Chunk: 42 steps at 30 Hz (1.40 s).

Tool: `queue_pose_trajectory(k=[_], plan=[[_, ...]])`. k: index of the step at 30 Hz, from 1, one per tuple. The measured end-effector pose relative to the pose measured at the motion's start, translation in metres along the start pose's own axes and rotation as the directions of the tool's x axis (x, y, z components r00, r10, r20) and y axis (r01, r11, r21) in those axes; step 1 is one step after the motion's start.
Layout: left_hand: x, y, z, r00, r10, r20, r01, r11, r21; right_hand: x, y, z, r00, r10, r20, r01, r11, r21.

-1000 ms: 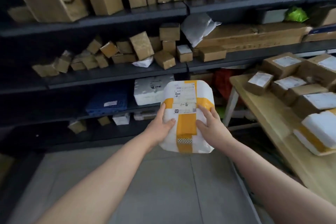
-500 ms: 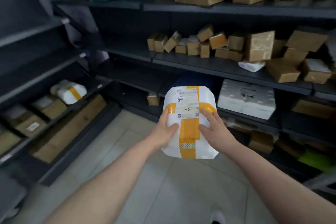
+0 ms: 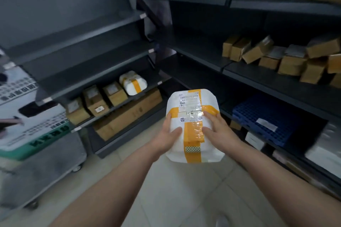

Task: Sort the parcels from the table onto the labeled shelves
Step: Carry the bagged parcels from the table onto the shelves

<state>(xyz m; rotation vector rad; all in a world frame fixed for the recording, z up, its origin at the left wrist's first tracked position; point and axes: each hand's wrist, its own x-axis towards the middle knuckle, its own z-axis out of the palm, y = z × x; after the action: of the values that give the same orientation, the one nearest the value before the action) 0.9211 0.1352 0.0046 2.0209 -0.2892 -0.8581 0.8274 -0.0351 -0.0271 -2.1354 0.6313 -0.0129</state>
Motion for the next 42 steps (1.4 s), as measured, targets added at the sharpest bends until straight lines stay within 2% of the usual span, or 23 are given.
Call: queue_pose_trajectory(k=[8,14,22,31,42], plan=[[0.065,0.015,-0.025,0.984,-0.127,-0.128,0.112,0.987,-0.116,0.106,-0.020,-0.007,0.978,-0.087,0.190,0.095,0.995,-0.031],[0.114,0.014,-0.053,0.976,-0.162,-0.143,0.139,0.978,-0.156,0.166,-0.035,0.008,0.963,-0.077,0.260,0.091,0.995,-0.042],[0.228,0.014,-0.123,0.975,-0.178,-0.132,0.159,0.977,-0.139,0.288,-0.072,0.039,0.965,-0.072,0.253,0.088,0.995,-0.055],[0.363,0.009,-0.214,0.964,-0.252,-0.080,0.245,0.966,-0.088,0.424,-0.112,0.093,0.973,0.030,0.230,-0.028,1.000,-0.010],[0.494,0.008,-0.243,0.958,-0.288,-0.009,0.284,0.950,-0.130,0.551,-0.102,0.117,0.964,0.134,0.229,-0.155,0.985,0.076]])
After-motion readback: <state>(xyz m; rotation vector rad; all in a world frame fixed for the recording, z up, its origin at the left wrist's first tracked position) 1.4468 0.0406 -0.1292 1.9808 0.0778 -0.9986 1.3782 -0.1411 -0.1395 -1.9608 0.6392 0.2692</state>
